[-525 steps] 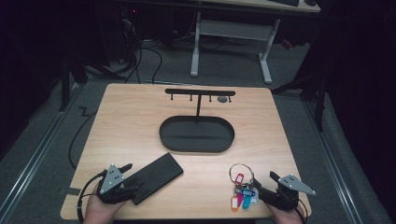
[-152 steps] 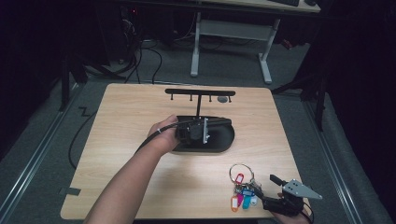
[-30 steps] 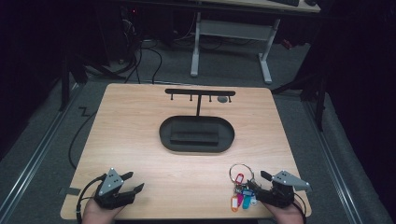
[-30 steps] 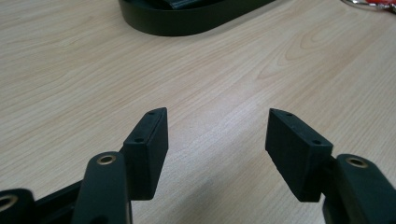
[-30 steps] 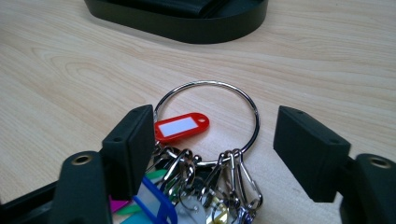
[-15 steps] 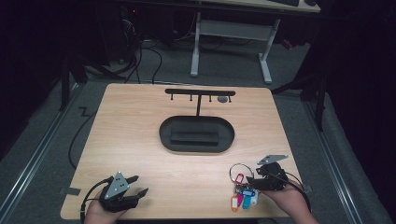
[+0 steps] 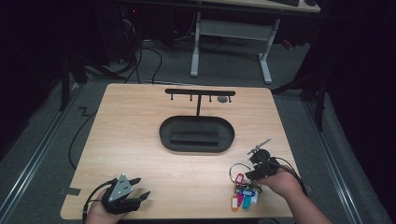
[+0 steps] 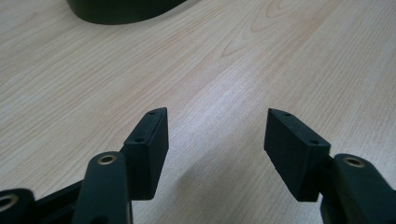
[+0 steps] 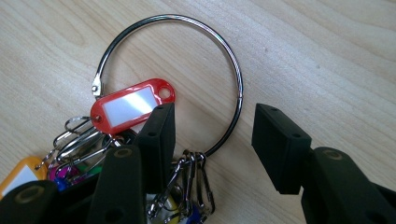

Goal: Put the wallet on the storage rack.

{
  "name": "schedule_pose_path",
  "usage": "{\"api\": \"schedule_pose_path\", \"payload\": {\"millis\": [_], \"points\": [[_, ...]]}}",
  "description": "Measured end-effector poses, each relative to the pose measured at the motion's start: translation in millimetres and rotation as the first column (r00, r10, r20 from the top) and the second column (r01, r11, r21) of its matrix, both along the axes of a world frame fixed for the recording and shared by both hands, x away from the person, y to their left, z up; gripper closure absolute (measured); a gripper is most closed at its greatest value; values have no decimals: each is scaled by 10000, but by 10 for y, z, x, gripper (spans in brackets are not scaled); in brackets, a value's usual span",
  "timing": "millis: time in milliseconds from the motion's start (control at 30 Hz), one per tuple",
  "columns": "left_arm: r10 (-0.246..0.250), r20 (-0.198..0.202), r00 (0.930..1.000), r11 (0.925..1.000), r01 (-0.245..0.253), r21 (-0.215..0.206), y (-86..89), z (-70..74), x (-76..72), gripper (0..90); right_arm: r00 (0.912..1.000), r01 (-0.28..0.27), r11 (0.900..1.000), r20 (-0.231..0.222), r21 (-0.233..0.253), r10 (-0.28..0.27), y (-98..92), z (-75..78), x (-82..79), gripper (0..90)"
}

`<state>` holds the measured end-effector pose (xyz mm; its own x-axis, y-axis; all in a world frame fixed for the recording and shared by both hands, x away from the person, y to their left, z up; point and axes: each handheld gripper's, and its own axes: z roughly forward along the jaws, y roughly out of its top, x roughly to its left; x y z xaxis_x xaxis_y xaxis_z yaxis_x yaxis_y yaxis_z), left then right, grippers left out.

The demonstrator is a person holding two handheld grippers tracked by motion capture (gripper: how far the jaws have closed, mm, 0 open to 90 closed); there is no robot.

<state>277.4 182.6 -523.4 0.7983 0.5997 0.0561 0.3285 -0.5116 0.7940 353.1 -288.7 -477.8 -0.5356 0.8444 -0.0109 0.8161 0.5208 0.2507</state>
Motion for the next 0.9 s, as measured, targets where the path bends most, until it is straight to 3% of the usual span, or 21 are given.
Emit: {"api": "schedule_pose_path", "payload": {"millis": [200, 333, 533, 767, 900], "points": [[-195, 44, 9998, 9996, 194, 210, -22, -8, -7, 404, 9994, -134, 9999, -316, -53, 132, 132, 67, 56, 502], [-134, 154, 9998, 9997, 131, 206, -14, 2, -16, 404, 9967, -679, 9977, -438, -2, 678, 332, 133, 22, 527], [-92, 262, 9996, 9999, 88, 147, 1, 15, -22, 404, 9832, -1602, 9869, -916, -208, 1577, 625, 84, -12, 578], [-74, 348, 9994, 9997, 66, 223, 13, 18, -30, 410, 9785, -1676, 9838, -1326, -635, 1581, 775, -40, 80, 627], [-141, 383, 9992, 9998, 135, 171, 19, 21, -33, 410, 9787, -1468, 9849, -1582, -922, 1310, 825, -91, 106, 653]]}}
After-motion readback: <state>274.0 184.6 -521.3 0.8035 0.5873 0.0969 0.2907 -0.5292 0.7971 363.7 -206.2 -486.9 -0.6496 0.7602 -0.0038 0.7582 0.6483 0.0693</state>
